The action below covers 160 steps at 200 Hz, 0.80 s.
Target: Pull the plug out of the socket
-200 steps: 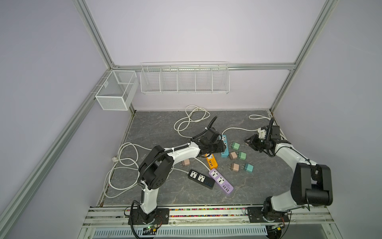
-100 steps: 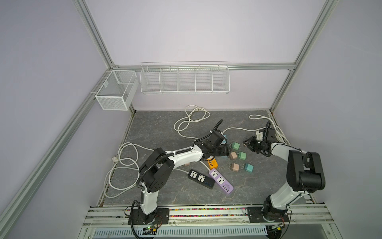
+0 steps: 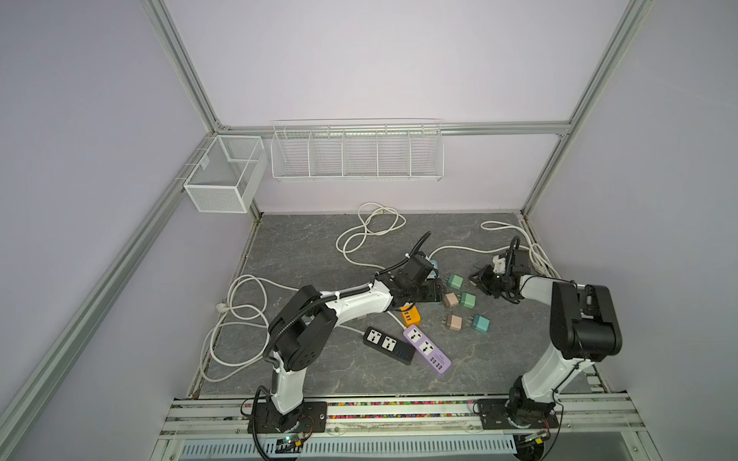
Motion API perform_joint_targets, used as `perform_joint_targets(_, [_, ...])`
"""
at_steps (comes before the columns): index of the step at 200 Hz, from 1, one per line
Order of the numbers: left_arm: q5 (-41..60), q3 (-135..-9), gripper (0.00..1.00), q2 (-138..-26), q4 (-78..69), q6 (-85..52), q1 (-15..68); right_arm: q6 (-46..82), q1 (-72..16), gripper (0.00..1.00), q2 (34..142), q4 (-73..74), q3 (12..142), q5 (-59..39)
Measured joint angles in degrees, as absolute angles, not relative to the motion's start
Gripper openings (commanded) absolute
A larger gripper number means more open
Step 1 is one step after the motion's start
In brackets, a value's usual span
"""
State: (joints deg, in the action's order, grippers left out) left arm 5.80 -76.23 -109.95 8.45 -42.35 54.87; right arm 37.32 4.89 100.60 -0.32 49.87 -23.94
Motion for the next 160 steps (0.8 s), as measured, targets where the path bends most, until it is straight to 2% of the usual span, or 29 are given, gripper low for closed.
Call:
perform_joint_targets(58, [4.7, -76.2, 0.76, -109.8, 8.5, -42.3, 54.9, 34.7, 4.9, 0.62, 98.0, -5.6, 50.7, -19.5])
perform_joint_targets(104, [2.5, -75.3, 0.81, -106.7, 9.7, -41.0, 53.9, 31.2, 4.9, 0.79, 91.8, -12.8, 52.3, -13.4])
perform_joint_targets(145, [-1.0, -69.3, 0.89, -97.2, 11.4, -39.2, 47.4, 26.5, 4.8, 0.93, 83.7, -19.7, 52.4, -5.1])
perform_joint_targets(160, [-4.8, -68.1, 0.95, -93.6, 13.9, -38.2, 44.0, 25.2, 4.8, 0.97, 80.0, -20.8, 52.4, -1.8])
